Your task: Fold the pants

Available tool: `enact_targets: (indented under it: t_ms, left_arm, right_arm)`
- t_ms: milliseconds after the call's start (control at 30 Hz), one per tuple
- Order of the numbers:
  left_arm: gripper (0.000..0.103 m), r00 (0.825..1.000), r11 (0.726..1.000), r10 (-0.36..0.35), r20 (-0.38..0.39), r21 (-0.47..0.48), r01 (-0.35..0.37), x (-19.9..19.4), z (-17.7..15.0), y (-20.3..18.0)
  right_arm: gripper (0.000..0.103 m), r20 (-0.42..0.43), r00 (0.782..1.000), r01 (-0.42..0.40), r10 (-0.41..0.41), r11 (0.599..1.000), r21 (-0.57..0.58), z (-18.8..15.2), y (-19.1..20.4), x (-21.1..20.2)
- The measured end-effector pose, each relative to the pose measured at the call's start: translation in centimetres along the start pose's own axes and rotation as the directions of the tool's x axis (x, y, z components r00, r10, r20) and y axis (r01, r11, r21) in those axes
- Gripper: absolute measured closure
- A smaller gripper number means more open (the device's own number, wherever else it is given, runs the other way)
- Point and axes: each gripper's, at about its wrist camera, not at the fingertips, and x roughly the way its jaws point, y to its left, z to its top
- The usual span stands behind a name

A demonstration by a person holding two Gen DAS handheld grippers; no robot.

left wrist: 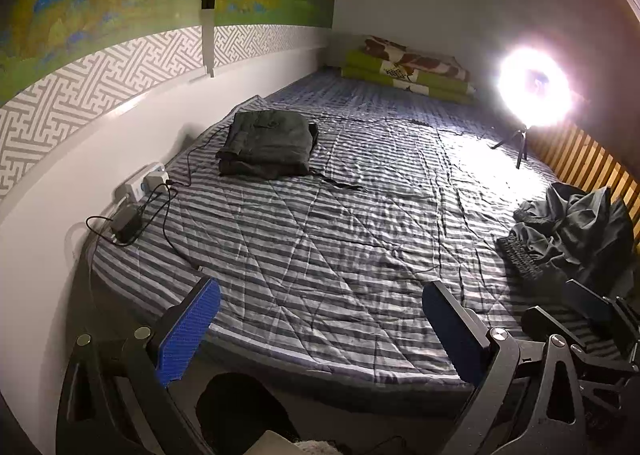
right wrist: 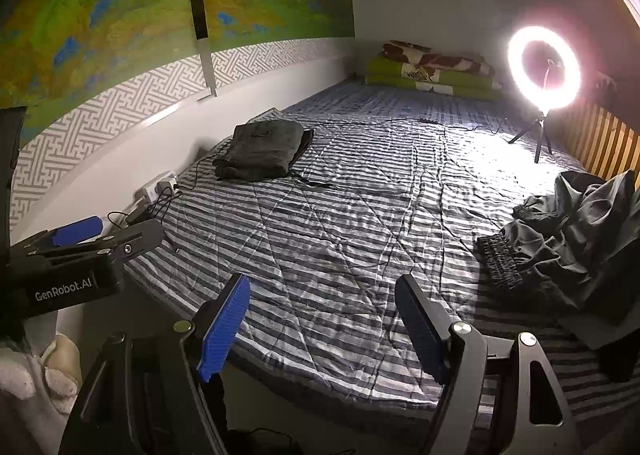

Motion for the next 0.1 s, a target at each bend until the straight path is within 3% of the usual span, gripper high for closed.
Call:
enact_targets:
  t_ms: [100]
  left_arm:
    - [0.001,1.000,1.000,-0.001,-0.007,0.009,0.001,0.34,-0.09,-0.12]
  right_arm:
    - [0.032,-0.005,1.000,0.002,-0.002,1.000,0.003,-0.15,-0.06,0.15]
